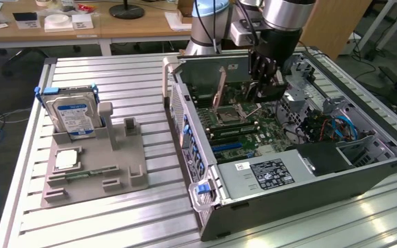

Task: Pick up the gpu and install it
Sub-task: 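Insert the gpu into the slot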

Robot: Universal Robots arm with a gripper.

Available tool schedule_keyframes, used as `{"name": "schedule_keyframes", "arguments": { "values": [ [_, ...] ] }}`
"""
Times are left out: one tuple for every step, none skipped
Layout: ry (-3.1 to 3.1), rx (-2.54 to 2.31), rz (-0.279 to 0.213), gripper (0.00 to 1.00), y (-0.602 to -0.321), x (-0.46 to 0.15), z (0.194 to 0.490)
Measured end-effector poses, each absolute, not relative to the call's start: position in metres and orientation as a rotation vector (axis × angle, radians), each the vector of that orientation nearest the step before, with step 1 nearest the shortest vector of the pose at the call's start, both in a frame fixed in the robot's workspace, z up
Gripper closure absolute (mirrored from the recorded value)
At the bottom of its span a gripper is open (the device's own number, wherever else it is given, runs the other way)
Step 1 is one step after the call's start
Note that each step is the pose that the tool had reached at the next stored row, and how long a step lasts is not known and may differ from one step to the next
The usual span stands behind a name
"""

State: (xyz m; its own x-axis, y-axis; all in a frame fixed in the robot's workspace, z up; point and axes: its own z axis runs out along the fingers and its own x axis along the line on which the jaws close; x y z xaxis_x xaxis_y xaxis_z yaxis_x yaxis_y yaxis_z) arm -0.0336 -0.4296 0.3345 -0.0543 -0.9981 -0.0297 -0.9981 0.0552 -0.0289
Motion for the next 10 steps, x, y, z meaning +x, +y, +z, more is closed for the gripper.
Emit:
{"name": "schedule_keyframes", "arguments": {
  "values": [
    [2.249, -2.133, 0.000, 0.72, -0.431, -0.034, 0.333],
    [2.248, -2.133, 0.001, 0.72, -0.432, -0.034, 0.332],
    [2.247, -2.134, 0.001, 0.72, -0.434, -0.035, 0.331],
    [2.246, -2.134, 0.002, 0.72, -0.436, -0.036, 0.331],
    [2.245, -2.134, 0.004, 0.72, -0.437, -0.037, 0.331],
    [2.243, -2.132, 0.008, 0.72, -0.439, -0.038, 0.330],
    [2.240, -2.130, 0.014, 0.72, -0.441, -0.039, 0.330],
    [2.237, -2.127, 0.020, 0.72, -0.442, -0.039, 0.329],
    [2.235, -2.125, 0.024, 0.72, -0.443, -0.040, 0.328],
    [2.233, -2.125, 0.027, 0.72, -0.443, -0.040, 0.328]
  ]
}}
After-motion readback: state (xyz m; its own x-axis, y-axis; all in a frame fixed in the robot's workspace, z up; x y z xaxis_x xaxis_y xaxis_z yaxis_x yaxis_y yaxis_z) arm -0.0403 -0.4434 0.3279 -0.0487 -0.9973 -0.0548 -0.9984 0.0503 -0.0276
